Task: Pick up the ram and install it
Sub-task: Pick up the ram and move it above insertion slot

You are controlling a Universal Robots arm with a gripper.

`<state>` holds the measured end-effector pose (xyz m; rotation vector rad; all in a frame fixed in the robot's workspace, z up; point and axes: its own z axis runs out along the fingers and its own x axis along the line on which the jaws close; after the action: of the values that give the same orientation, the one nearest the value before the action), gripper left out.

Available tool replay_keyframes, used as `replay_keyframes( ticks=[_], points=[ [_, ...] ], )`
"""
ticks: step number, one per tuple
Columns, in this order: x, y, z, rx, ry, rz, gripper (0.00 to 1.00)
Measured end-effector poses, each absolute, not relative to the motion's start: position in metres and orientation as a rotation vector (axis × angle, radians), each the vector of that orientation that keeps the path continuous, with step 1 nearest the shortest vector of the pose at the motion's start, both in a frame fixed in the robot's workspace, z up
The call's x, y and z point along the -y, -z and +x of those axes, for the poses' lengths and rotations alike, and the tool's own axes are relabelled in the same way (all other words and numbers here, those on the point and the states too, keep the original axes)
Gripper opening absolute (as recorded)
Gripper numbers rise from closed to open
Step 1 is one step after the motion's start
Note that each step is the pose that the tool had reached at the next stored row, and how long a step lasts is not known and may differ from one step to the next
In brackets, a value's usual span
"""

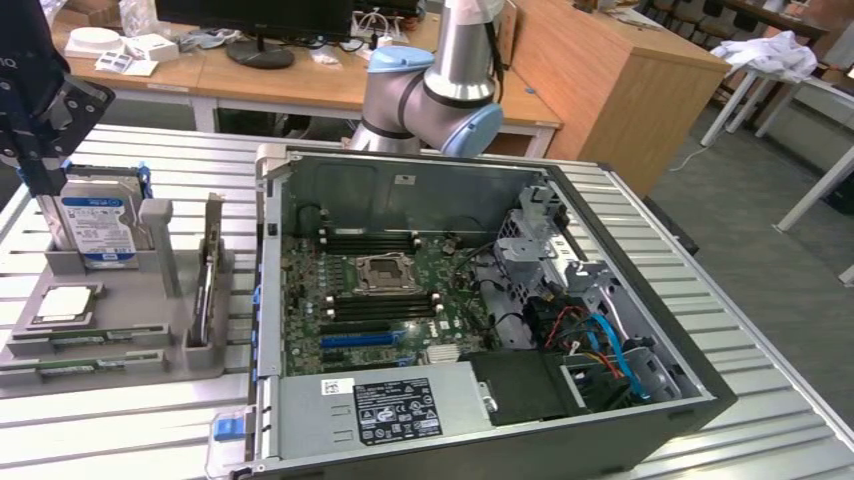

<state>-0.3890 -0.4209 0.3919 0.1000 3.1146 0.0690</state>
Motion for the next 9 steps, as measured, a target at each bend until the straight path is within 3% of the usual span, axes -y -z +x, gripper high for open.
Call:
replay_keyframes(
  ticks=[9],
  points=[
    [0.4209, -0.3918, -0.3890, -3.117, -0.072, -0.109, 0.11]
  ],
)
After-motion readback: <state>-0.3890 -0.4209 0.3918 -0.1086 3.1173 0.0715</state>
